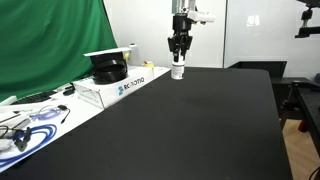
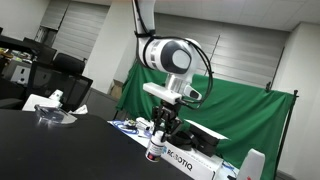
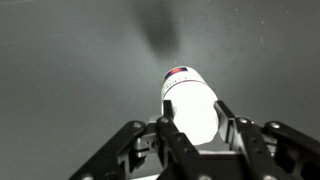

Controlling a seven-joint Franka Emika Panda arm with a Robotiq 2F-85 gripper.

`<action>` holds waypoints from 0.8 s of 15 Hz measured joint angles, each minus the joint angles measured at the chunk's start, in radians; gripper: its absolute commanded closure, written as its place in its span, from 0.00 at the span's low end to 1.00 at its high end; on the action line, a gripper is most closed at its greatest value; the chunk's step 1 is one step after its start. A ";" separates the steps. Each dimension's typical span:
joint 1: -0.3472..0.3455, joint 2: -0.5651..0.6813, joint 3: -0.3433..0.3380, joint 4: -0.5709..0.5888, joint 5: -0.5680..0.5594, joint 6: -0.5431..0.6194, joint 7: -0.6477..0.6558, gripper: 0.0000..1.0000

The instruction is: Move the bottle to the far right

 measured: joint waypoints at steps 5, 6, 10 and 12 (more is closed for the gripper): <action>-0.039 0.163 -0.023 0.242 -0.020 -0.075 0.011 0.56; -0.046 0.183 -0.025 0.270 -0.022 -0.080 0.009 0.56; -0.046 0.185 -0.016 0.259 -0.022 -0.077 0.006 0.56; -0.046 0.184 -0.015 0.258 -0.022 -0.077 0.006 0.56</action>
